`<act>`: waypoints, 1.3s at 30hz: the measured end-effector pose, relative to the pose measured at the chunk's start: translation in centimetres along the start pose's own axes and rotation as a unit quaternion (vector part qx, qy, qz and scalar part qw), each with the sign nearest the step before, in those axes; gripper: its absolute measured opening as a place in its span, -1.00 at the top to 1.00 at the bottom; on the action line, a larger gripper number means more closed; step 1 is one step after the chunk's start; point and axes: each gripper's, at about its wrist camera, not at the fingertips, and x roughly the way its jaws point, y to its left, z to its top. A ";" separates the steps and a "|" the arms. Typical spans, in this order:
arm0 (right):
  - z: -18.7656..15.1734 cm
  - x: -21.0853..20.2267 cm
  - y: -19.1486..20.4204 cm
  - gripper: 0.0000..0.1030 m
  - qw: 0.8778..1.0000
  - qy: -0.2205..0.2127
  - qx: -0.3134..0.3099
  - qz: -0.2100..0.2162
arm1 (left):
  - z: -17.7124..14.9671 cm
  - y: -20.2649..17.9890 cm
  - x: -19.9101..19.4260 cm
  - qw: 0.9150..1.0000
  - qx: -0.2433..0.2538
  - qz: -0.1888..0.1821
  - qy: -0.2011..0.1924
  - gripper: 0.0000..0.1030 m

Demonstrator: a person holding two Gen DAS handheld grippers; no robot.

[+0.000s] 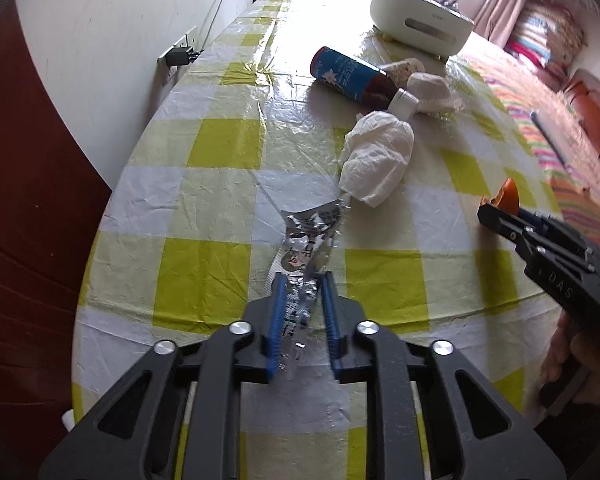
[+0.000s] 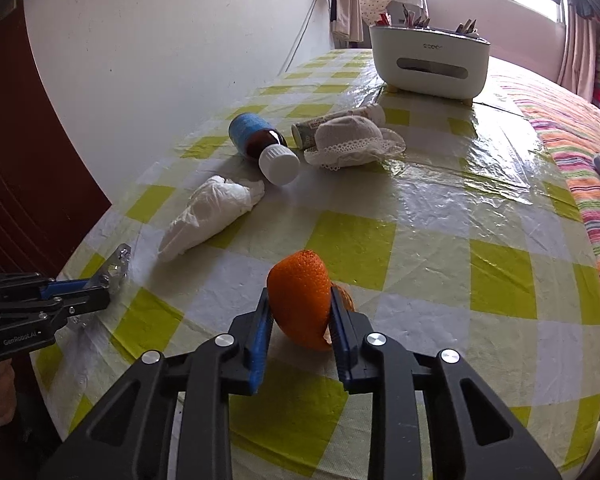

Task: Collect trash
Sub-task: 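Grasp silver blister pack with left tool while right tool grasps orange peel, then lift blister pack with left tool while right tool carries orange peel toward bin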

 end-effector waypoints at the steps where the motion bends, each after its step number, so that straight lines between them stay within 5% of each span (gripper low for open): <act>1: 0.0 -0.2 0.0 0.51 1.000 -0.003 0.001 0.002 | 0.0 0.0 0.0 1.000 -0.004 -0.001 0.000 0.74; 14: -0.4 -2.8 0.0 0.51 0.999 -0.039 0.006 0.008 | 0.3 -1.4 -0.2 1.000 -0.013 0.001 -0.018 0.83; 39: -1.9 -7.5 -3.9 0.51 0.997 -0.073 0.035 -0.012 | -0.5 -9.4 -0.4 0.993 0.073 0.076 -0.061 0.83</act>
